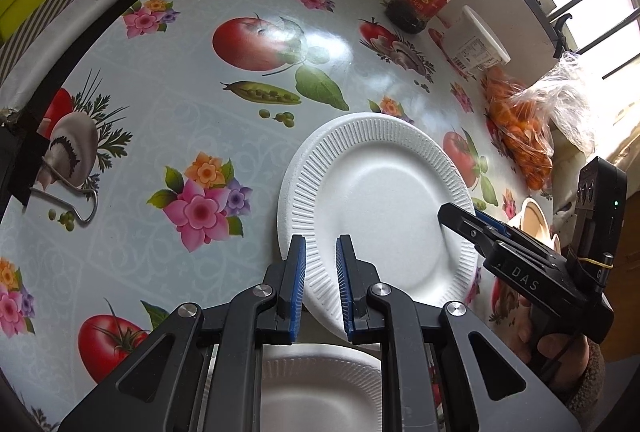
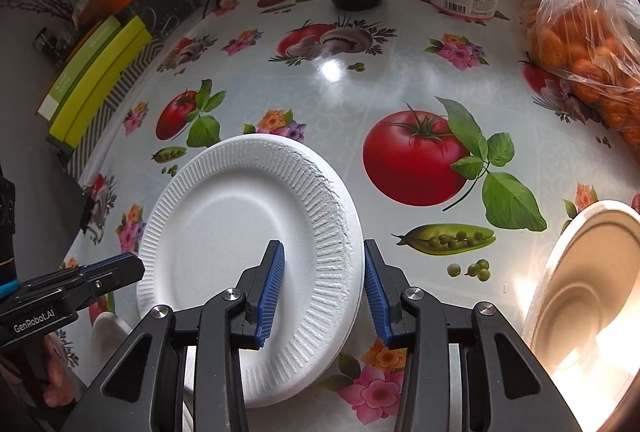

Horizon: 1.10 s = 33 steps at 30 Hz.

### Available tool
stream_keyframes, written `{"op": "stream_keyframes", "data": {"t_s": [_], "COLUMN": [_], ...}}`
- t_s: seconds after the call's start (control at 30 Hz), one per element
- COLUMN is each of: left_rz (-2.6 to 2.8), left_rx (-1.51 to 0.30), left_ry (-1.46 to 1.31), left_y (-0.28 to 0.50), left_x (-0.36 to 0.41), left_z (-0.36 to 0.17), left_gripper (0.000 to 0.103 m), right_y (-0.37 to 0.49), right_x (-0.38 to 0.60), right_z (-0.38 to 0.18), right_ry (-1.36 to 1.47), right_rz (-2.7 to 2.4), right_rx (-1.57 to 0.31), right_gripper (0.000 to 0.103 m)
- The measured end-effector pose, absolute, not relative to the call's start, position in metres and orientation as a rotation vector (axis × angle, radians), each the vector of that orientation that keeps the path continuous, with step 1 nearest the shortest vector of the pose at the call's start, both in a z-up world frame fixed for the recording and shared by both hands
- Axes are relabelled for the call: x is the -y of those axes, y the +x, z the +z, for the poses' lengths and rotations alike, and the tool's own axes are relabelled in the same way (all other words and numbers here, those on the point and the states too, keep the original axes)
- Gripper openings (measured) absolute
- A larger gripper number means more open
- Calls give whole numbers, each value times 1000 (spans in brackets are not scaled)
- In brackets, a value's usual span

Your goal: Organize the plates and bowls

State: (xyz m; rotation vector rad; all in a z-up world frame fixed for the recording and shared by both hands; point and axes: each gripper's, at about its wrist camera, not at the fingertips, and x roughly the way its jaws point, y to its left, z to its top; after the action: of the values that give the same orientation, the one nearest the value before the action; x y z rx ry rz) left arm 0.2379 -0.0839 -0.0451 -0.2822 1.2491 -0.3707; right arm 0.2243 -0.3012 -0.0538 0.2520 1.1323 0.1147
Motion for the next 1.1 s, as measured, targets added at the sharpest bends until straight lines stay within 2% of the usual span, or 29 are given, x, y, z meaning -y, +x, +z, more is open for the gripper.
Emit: {"op": "stream_keyframes", "data": {"t_s": [1.1], "left_rz": [-379], "left_rx": [-1312], "left_ry": [-386], "left_y": [241], "left_x": [70], "left_z": [-60], "left_gripper": [19], "right_y": [224], "right_x": [302], "right_z": [-54], "right_ry": [267], "right_rz": [100], "right_rx": [-1131], "right_gripper": [34]}}
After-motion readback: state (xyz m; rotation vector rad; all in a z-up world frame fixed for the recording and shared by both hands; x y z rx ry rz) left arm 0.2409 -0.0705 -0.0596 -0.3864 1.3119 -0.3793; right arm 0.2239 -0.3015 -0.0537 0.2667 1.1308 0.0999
